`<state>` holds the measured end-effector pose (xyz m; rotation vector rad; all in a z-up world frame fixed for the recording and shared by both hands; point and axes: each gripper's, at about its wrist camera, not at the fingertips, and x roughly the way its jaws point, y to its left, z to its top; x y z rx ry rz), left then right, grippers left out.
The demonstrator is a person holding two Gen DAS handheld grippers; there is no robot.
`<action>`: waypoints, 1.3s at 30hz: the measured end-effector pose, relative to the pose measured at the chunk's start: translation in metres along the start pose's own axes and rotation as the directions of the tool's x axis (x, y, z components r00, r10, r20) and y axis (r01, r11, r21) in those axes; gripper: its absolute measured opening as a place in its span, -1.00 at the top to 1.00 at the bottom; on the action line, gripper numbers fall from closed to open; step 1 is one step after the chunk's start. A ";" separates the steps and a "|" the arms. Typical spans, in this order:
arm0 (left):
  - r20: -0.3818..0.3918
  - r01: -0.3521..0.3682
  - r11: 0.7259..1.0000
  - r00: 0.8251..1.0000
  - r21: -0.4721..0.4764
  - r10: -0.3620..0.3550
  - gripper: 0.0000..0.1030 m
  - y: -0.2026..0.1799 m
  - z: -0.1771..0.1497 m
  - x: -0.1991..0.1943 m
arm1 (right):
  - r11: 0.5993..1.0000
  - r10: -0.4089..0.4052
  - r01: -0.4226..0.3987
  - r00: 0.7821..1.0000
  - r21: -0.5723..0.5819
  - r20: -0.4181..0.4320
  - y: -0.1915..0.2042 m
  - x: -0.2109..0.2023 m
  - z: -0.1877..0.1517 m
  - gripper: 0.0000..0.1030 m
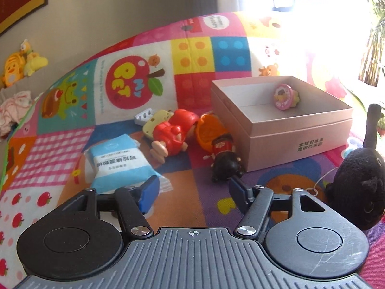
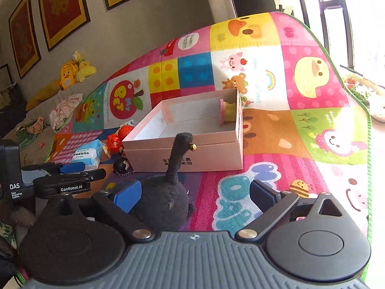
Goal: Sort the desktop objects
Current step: 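Lift the plush cat with the right gripper while the left gripper grasps the doll keychain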
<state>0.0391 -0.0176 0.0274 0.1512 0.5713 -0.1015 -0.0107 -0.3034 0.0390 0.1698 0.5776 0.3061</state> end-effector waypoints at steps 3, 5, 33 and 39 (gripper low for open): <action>-0.005 0.019 0.999 1.000 0.045 -0.019 -0.30 -0.013 0.008 0.015 | 1.000 -0.001 0.001 1.000 0.029 0.008 -0.003 0.004 -0.009 -0.90; -0.026 0.033 0.997 0.999 0.067 -0.032 -0.30 -0.020 0.012 0.028 | 0.999 -0.009 0.009 1.000 0.041 0.006 -0.004 0.010 -0.015 -0.92; -0.117 0.110 0.993 0.988 0.035 -0.106 -0.30 -0.016 -0.035 -0.033 | 0.999 0.009 -0.010 1.000 0.052 0.010 -0.002 0.021 -0.029 -1.00; -0.063 -0.131 0.991 0.990 -0.029 0.129 -0.83 0.016 -0.029 -0.024 | 0.999 0.036 -0.036 0.999 0.030 0.008 0.000 0.021 -0.031 -1.00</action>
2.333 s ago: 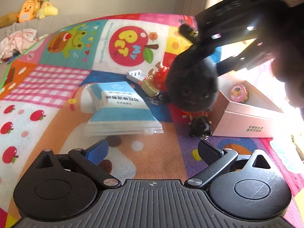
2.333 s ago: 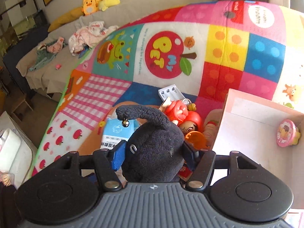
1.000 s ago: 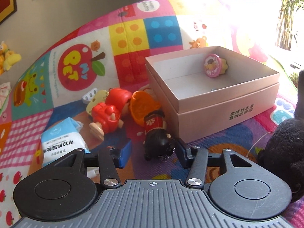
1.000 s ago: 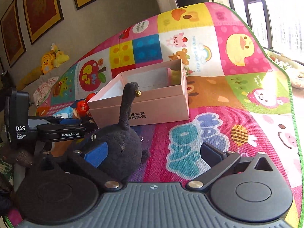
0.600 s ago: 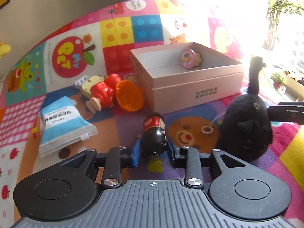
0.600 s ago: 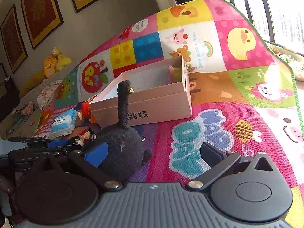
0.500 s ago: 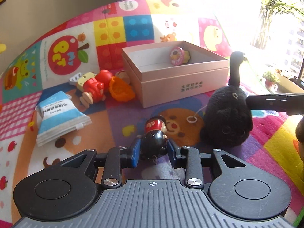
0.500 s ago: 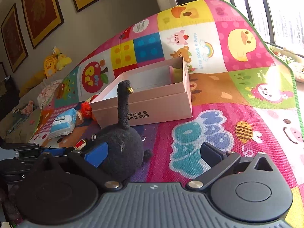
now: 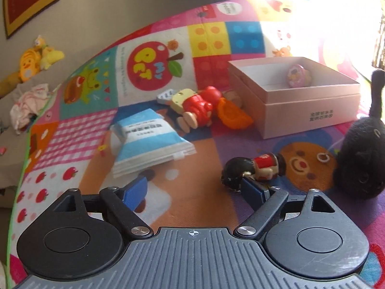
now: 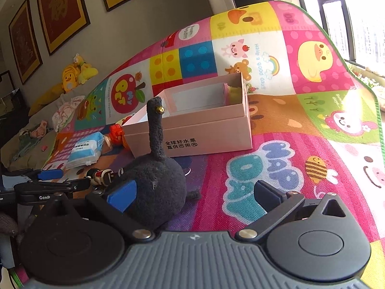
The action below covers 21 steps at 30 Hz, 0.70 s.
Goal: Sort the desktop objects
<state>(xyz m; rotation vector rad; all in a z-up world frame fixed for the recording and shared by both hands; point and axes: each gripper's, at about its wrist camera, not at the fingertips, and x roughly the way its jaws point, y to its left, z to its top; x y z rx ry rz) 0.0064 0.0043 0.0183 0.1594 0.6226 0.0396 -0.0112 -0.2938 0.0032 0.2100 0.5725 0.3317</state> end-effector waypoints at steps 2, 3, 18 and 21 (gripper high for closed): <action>-0.001 -0.040 0.997 0.999 -0.062 0.040 -0.86 0.012 0.003 0.003 | 1.000 0.000 0.000 1.000 -0.005 0.000 0.001 0.000 0.000 -1.00; -0.004 -0.049 0.996 0.999 -0.077 0.049 -0.86 0.015 0.003 0.004 | 1.000 0.000 0.000 1.000 -0.006 0.001 0.001 0.000 0.000 -1.00; -0.109 0.101 0.988 0.988 -0.116 -0.113 -0.99 0.007 -0.011 0.008 | 0.972 0.072 -0.106 0.984 -0.212 -0.161 0.044 0.003 -0.014 -1.00; -0.113 0.111 0.986 0.986 -0.127 -0.126 -1.00 0.007 -0.012 0.008 | 0.961 0.029 -0.072 0.987 -0.268 -0.161 0.055 0.006 -0.015 -1.00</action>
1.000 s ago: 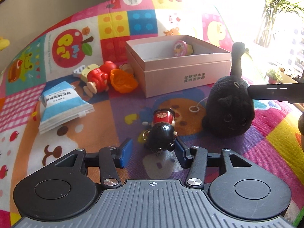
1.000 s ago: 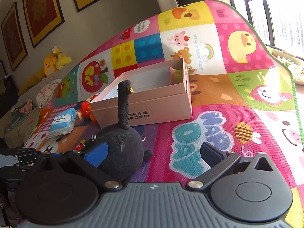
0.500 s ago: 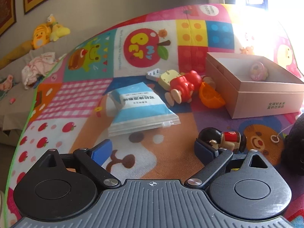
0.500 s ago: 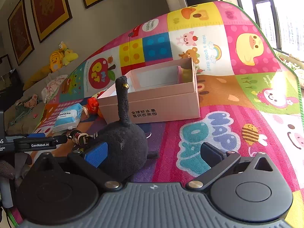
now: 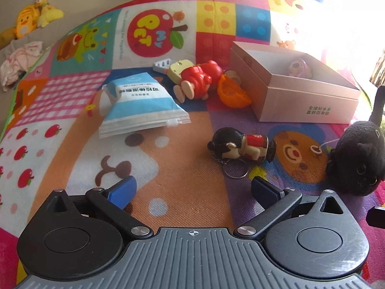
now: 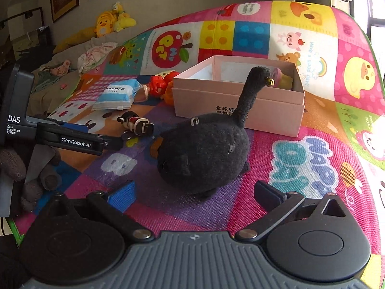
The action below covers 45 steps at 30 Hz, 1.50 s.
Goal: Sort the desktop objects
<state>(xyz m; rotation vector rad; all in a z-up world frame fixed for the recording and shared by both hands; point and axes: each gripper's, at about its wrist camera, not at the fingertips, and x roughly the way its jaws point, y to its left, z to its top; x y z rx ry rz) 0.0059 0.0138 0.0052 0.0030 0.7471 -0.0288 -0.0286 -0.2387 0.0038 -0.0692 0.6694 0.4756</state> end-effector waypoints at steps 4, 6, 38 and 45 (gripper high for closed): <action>-0.002 0.003 1.000 1.000 -0.005 -0.003 -1.00 0.000 -0.001 0.000 | 0.997 -0.061 0.062 0.998 -0.045 0.033 0.005 0.003 0.005 -1.00; -0.007 0.000 1.000 1.000 0.000 0.000 -1.00 -0.001 -0.001 0.000 | 0.992 -0.109 0.111 0.993 -0.065 0.040 0.006 0.008 0.005 -1.00; 0.154 0.275 0.957 0.946 0.093 -0.287 -1.00 -0.041 0.037 -0.007 | 0.995 -0.096 0.096 0.995 -0.002 -0.009 -0.005 0.016 0.003 -1.00; 0.058 0.172 0.969 0.981 0.177 -0.185 -0.72 -0.029 0.035 0.019 | 0.996 -0.094 0.094 0.996 -0.002 -0.013 -0.005 0.017 0.004 -1.00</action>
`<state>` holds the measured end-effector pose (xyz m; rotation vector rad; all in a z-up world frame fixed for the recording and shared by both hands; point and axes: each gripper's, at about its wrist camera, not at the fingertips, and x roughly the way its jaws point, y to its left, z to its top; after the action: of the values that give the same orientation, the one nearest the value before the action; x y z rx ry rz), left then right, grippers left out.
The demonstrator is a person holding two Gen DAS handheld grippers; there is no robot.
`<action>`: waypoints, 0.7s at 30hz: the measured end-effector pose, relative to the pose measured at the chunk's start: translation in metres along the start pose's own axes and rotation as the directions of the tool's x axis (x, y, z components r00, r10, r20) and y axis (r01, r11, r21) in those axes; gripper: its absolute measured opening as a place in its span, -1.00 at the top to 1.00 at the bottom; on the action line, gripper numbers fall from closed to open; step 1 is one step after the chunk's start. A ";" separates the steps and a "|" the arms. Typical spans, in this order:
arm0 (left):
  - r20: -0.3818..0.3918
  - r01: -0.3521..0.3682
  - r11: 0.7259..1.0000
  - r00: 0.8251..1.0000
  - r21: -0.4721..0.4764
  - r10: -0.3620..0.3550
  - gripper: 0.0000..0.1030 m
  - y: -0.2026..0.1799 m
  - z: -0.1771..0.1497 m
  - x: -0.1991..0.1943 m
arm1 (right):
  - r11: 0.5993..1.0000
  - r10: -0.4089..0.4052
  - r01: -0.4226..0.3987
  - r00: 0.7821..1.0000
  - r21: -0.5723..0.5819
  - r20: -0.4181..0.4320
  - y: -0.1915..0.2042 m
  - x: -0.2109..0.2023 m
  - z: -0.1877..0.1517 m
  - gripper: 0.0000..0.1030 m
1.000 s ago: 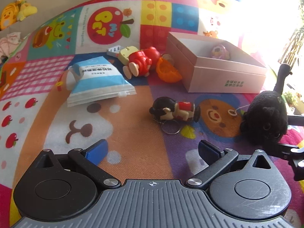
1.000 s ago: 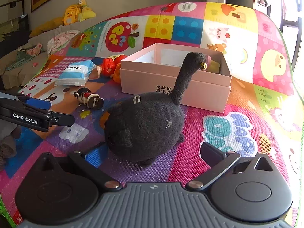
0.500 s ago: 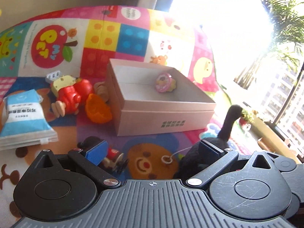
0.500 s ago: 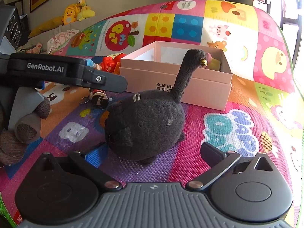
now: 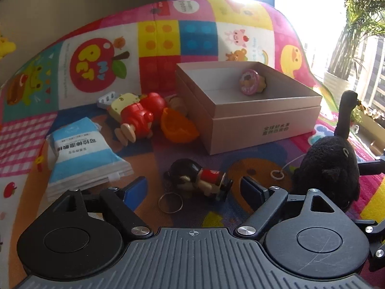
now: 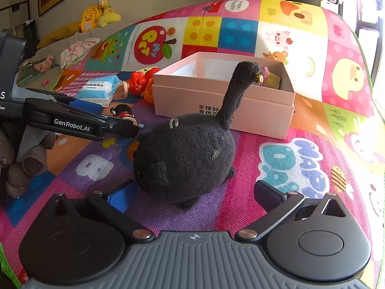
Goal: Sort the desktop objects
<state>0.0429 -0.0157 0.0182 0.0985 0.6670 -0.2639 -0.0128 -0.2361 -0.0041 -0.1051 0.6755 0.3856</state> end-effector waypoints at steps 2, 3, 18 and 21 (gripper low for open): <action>0.008 -0.021 0.999 1.000 0.024 0.021 -0.78 -0.001 0.000 0.006 | 1.000 -0.001 0.001 1.000 0.000 -0.003 0.000 0.000 0.000 -1.00; 0.008 -0.025 0.999 1.000 0.034 0.025 -0.78 -0.002 0.001 0.009 | 1.000 -0.001 0.001 1.000 0.000 -0.004 -0.001 0.000 0.000 -1.00; -0.026 0.052 0.998 0.998 0.039 -0.051 -0.39 -0.014 -0.017 -0.013 | 0.996 -0.024 0.027 0.999 -0.081 0.035 0.010 -0.002 0.004 -1.00; -0.031 0.067 0.997 0.997 0.035 -0.066 -0.39 -0.016 -0.028 -0.029 | 0.990 -0.034 0.041 0.998 -0.134 0.051 0.016 0.002 0.013 -1.00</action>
<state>0.0002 -0.0200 0.0141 0.1146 0.6965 -0.3393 -0.0100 -0.2179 0.0048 -0.2357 0.5984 0.3965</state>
